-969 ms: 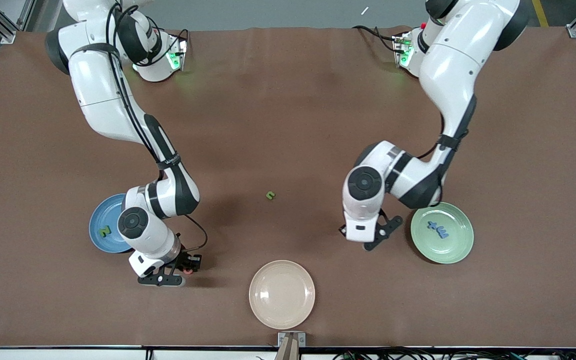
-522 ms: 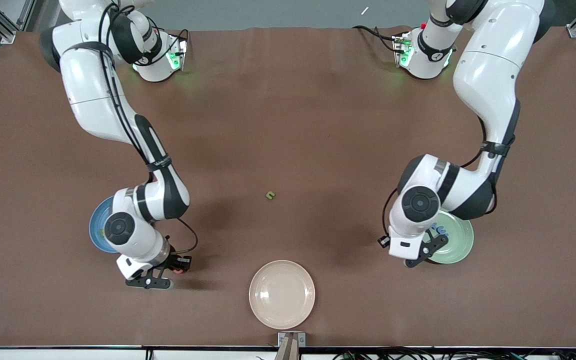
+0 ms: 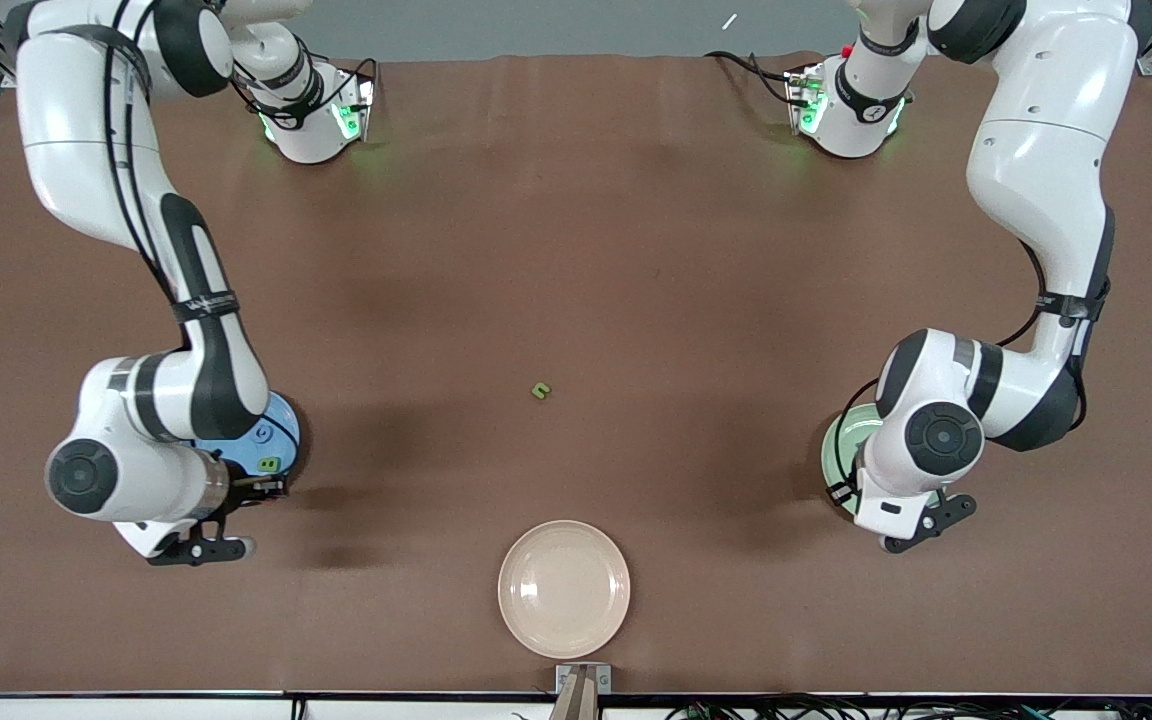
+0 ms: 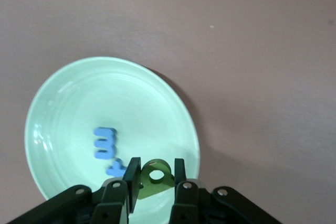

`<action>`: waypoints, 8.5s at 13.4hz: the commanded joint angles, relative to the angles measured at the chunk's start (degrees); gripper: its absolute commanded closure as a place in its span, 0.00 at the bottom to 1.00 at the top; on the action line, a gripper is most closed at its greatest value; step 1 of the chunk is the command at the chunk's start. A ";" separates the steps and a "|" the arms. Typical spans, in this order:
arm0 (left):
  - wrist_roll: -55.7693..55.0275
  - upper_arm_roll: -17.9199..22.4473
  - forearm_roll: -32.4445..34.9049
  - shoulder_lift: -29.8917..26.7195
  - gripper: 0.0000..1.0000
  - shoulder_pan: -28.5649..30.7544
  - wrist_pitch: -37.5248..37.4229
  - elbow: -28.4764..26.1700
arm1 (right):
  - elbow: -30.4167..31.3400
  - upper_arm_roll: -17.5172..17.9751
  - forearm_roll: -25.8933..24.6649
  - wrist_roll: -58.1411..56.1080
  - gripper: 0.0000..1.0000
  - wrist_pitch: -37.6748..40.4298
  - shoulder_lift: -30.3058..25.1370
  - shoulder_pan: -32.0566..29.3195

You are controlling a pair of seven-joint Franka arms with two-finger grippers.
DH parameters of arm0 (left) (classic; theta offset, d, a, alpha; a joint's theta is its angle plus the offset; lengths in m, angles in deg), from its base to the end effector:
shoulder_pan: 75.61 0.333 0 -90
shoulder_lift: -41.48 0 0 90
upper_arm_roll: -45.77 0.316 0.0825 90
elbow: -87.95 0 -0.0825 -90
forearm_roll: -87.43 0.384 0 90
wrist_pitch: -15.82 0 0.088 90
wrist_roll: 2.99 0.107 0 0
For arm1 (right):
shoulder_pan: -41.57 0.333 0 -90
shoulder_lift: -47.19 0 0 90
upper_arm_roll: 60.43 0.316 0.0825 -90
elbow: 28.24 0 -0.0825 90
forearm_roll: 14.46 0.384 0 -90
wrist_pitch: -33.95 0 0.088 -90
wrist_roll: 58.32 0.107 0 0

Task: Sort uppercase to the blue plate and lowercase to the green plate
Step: 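Place the Q on the blue plate while the left gripper places the g, then retract the right gripper while the left gripper reaches the green u, then grasp the green u with the left gripper, then lift the u and carry it toward the green plate with the left gripper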

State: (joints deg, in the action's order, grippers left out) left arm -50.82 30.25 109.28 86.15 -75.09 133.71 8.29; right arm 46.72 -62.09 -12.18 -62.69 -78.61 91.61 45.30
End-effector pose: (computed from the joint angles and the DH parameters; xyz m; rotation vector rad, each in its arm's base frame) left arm 0.7120 -0.1296 0.2494 -2.9095 -0.6617 -0.0061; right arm 0.7291 0.0337 0.2679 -3.1146 -0.1590 0.1848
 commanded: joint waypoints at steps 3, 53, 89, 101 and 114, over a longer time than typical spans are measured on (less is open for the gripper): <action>5.37 -0.56 0.91 -1.69 1.00 4.48 0.40 -3.74 | 18.34 0.87 0.44 -10.81 0.93 -6.68 -8.99 -5.04; -53.42 -10.67 -0.40 11.49 0.36 -28.82 11.92 9.88 | 12.41 0.87 -2.37 11.58 0.00 15.79 -43.55 -3.90; -56.85 -2.06 -0.49 17.47 0.63 -37.43 15.96 12.95 | 11.35 0.87 -3.95 12.55 0.00 21.25 -43.37 -3.46; -56.59 -1.88 -0.49 18.52 0.81 -37.34 17.72 12.95 | 11.52 0.60 -3.86 12.99 0.00 19.67 -43.46 -3.99; -54.32 -1.44 0.82 9.84 1.00 -32.79 11.49 11.90 | 11.44 0.78 -3.95 15.89 0.00 19.31 -43.46 -3.81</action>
State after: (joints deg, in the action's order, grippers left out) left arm -106.75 28.68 109.22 99.50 -109.52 148.07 21.46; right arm 57.68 -61.64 -15.49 -47.10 -59.17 48.80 41.56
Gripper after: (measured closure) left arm 0.736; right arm 0.000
